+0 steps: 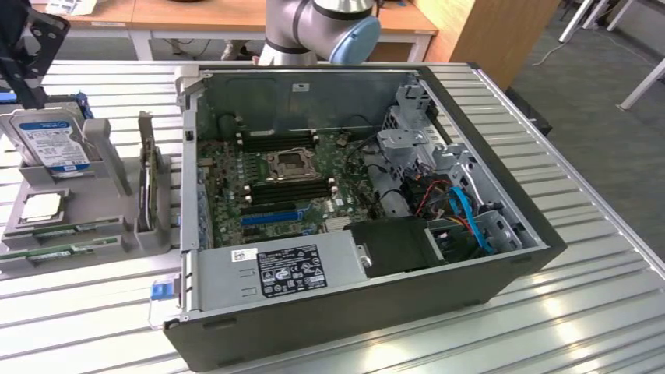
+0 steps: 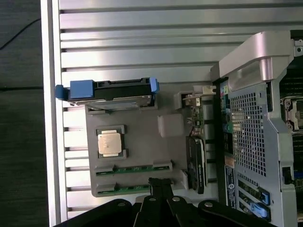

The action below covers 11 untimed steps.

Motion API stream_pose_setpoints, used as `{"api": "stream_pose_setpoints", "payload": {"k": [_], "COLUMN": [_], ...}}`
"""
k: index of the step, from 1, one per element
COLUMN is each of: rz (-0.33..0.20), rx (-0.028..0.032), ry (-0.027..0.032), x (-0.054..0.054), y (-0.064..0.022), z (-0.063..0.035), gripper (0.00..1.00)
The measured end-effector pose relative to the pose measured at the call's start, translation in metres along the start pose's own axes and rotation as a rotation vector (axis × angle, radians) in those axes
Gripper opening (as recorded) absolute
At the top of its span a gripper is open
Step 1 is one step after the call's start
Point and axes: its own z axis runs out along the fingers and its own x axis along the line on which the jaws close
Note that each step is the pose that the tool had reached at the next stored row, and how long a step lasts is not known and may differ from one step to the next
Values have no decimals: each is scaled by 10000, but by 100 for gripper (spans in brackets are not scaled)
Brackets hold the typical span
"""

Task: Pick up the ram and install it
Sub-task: 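Reach for the ram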

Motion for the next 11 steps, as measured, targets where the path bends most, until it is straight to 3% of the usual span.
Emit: {"api": "stream_pose_setpoints", "payload": {"k": [5, 11], "rz": [0, 0], "rx": [0, 0], "ry": [4, 4], "x": [113, 168], "y": [-8, -13], "z": [2, 1], "gripper": [10, 10]}}
